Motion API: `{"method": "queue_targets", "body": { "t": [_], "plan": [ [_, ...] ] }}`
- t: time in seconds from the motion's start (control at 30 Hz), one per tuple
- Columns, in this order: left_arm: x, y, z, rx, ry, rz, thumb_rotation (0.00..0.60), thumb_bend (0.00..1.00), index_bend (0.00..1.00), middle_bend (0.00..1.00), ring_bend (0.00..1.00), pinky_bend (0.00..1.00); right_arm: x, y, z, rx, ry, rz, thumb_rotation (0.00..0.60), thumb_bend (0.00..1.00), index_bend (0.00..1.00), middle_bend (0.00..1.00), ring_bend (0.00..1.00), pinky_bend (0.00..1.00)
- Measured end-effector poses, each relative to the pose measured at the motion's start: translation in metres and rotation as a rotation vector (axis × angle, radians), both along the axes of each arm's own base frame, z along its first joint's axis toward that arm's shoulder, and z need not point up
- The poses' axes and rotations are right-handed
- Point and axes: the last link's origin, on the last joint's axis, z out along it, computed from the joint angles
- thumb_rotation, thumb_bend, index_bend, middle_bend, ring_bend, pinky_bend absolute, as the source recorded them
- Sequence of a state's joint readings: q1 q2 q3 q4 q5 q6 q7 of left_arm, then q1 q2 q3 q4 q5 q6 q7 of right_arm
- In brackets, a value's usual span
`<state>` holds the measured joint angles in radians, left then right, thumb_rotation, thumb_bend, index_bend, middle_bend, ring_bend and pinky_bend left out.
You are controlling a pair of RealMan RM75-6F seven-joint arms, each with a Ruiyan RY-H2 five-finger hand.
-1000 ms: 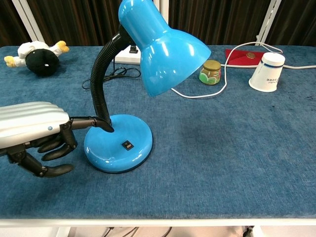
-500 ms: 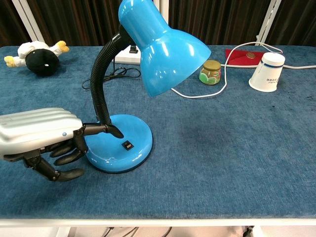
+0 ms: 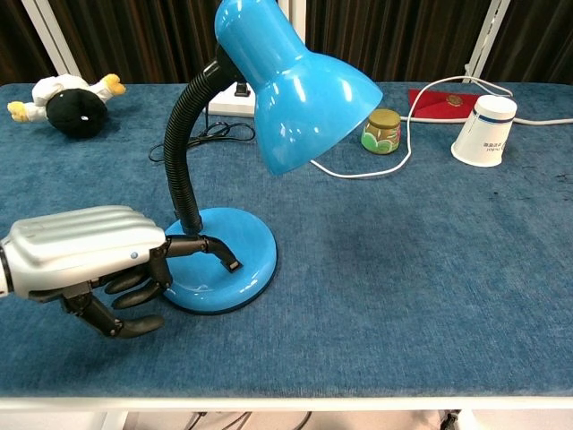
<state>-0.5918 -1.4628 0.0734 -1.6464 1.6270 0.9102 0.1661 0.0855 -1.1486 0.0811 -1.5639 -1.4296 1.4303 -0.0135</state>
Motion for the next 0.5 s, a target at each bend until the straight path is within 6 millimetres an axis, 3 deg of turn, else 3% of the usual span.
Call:
{"method": "queue_targets", "body": {
  "t": [0.5],
  "plan": [
    [-0.001, -0.0001, -0.0037, -0.016, 0.012, 0.011, 0.6, 0.37, 0.13, 0.8, 0.76, 0.78, -0.001, 0.001, 0.0, 0.004, -0.002, -0.003, 0.6, 0.19, 0.0, 0.0, 0.0, 0.0]
  ]
}}
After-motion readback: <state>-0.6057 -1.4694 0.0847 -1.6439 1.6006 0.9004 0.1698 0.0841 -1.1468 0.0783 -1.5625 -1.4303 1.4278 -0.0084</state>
